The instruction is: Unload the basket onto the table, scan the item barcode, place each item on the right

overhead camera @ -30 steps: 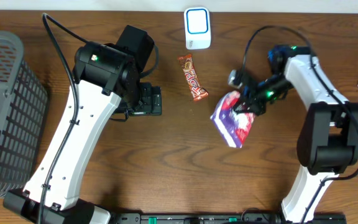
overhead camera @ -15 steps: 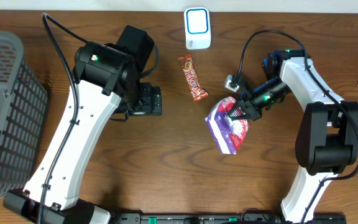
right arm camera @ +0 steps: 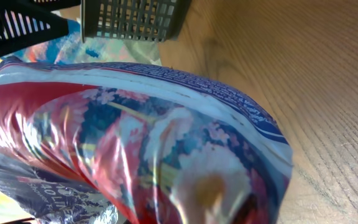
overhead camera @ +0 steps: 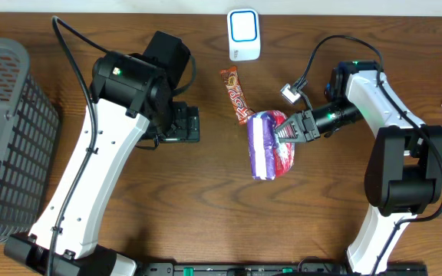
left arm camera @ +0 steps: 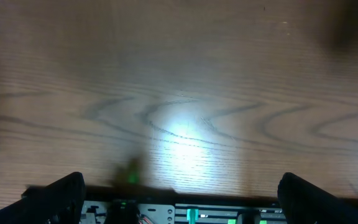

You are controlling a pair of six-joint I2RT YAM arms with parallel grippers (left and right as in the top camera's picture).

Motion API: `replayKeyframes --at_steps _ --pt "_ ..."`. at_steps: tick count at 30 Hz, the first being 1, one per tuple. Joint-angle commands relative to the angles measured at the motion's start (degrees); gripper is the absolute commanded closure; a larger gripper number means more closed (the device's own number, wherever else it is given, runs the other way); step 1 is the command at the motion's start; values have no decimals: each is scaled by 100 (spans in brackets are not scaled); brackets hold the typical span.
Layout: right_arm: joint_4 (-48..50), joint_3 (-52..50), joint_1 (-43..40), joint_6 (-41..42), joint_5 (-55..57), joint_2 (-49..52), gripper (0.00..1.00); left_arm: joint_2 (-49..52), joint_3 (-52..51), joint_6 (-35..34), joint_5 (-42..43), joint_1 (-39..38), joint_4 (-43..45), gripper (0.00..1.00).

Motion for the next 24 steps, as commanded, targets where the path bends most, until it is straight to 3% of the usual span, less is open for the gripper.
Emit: replayKeyframes --at_steps 1,4,6,7,8,11,13,18,24 --pt "105 -4 33 133 -304 -133 99 11 -7 -55 -31 35 -31 2" --pt "533 -4 35 369 -4 -133 99 11 -7 -55 -33 35 -31 2" --pt "1084 -7 33 1394 514 -133 99 11 -7 -55 -31 35 -31 2" --pt "1587 -13 48 2332 1069 -133 98 11 -7 -55 -31 35 -31 2" --pt "2424 -15 107 4138 2468 -133 99 11 -7 -55 -31 35 -31 2" --pt "3134 -15 345 6695 5698 -136 99 11 -7 -55 -33 35 -31 2" --pt "3215 -15 431 6948 6120 -136 99 11 -7 -55 -31 35 -31 2" --pt "3473 42 614 7025 6363 -136 60 11 -7 -55 -31 35 -31 2" --pt "2806 828 627 7079 6389 -306 59 11 -7 -55 -31 35 -31 2"
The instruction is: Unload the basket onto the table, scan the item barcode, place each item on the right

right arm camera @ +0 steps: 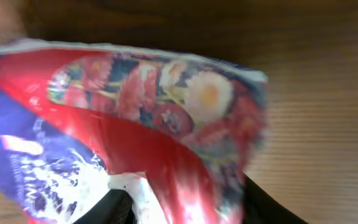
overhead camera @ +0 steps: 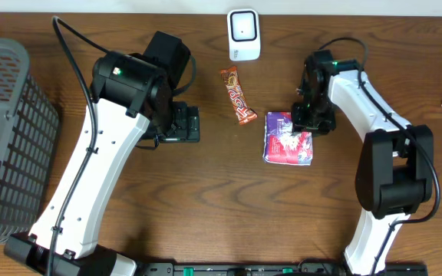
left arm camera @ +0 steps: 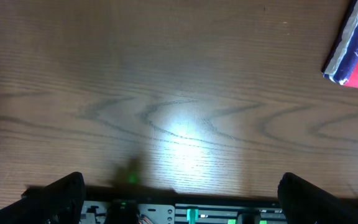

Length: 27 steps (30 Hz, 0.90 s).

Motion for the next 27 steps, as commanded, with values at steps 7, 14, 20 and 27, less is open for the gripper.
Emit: replayKeyframes --at_steps 7,14,20,27 --pt "-1158 1449 319 214 216 -487 51 11 -7 -52 -33 35 -31 2" --pt "-1058 1333 1246 647 870 -450 51 11 -7 -52 -33 35 -31 2" --pt "-625 754 2039 1558 2573 -442 47 11 -7 -52 -33 35 -31 2" --pt "1001 -960 2382 1823 3237 -439 47 11 -7 -52 -33 35 -31 2"
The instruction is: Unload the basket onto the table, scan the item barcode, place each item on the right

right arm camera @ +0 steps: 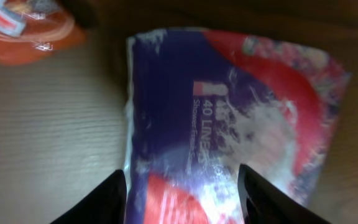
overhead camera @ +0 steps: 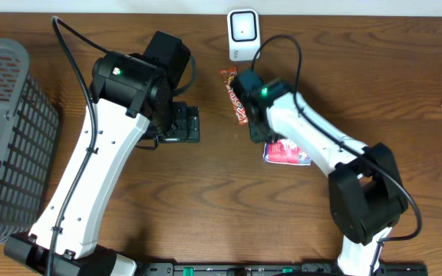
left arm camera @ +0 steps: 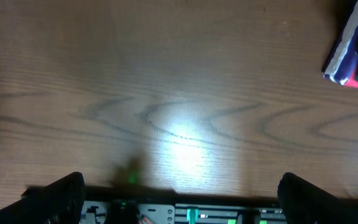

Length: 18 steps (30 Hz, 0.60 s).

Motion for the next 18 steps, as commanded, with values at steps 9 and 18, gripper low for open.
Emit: replayKeyframes --at_steps 9,18 --pt "704 -1001 61 243 752 -11 55 11 -7 -52 -35 35 -28 2" --pt "1558 -1729 59 243 590 -11 83 11 -7 -52 -33 35 -28 2"
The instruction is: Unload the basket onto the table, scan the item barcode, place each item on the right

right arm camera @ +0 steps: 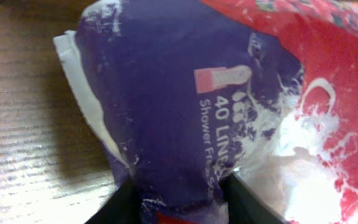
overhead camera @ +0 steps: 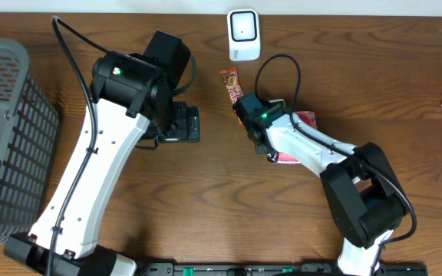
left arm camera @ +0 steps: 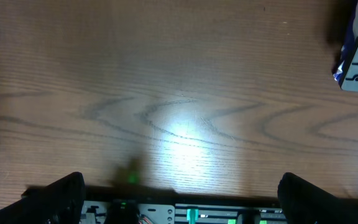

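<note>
The item is a soft purple and red plastic packet [right arm camera: 229, 93] with white print. It fills the right wrist view, and my right gripper [right arm camera: 179, 202] is shut on its purple end, the film bunched between the fingers. From overhead the right arm covers most of the packet [overhead camera: 304, 119], with the right gripper [overhead camera: 272, 149] at its left side. The white barcode scanner [overhead camera: 243, 34] stands at the table's far edge. My left gripper [overhead camera: 192, 124] hovers open over bare wood left of the packet, its jaws wide in the left wrist view [left arm camera: 182, 199]. A corner of the packet shows there.
A brown and orange candy bar [overhead camera: 232, 86] lies between the scanner and the right arm. A grey mesh basket [overhead camera: 6, 138] stands at the left edge. A small orange item lies at the far right.
The right gripper's jaws stood wide over the packet's purple end; now they are shut on it and the film is bunched. The wrist sits slightly lower and nearer. The left arm is unchanged.
At first the right gripper held the packet on its edge from the right. Then the packet lay flat on the table with the gripper at its upper right edge. Later the arm was at the packet's left, jaws wide over the purple end, and now grips it.
</note>
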You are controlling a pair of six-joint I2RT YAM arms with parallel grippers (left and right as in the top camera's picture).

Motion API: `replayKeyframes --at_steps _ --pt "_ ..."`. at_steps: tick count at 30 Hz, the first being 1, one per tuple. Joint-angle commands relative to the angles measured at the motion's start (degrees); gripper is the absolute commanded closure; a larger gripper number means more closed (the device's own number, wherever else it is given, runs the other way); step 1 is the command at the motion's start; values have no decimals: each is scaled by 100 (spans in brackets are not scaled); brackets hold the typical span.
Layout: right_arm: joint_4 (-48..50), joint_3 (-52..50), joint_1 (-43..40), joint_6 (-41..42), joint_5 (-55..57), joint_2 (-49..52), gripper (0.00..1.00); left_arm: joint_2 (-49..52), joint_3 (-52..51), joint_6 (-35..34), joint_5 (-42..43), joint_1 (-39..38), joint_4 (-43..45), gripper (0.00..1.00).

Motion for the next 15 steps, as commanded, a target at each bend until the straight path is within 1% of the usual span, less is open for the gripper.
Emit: replayKeyframes --at_steps 1,3,5,6,7,8,9,10,11,12,14,15 --pt "-22 -223 -33 70 -332 92 87 11 -7 -52 -33 35 -31 2" --pt "-107 -68 -74 70 -684 33 98 11 -7 -52 -33 35 -31 2" --pt "-293 286 -214 20 -1189 -111 99 11 -7 -52 -35 35 -31 2" --pt "-389 581 -367 -280 -1729 -240 99 11 -7 -52 -35 35 -31 2" --pt "-439 732 -459 -455 -2044 -302 99 11 -7 -52 -33 35 -31 2" --pt "-560 1027 -651 -769 -2708 -420 99 11 -7 -52 -35 35 -31 2" --pt "-621 1163 -769 -935 -3064 -479 99 11 -7 -52 -33 35 -31 2" --pt "-745 1390 -1005 -1207 -3733 -577 99 11 -7 -52 -33 35 -31 2" --pt "-890 1615 -1366 -1574 -4706 -667 99 11 -7 -52 -33 35 -31 2" --pt "-953 1698 -1602 -1805 -5351 -691 99 11 -7 -52 -35 35 -31 2" --pt "-1071 1687 -2280 -2524 -7298 -664 99 11 -7 -52 -33 35 -31 2" --pt "-1119 1609 -2522 -2870 -8028 -627 99 11 -7 -52 -33 35 -31 2"
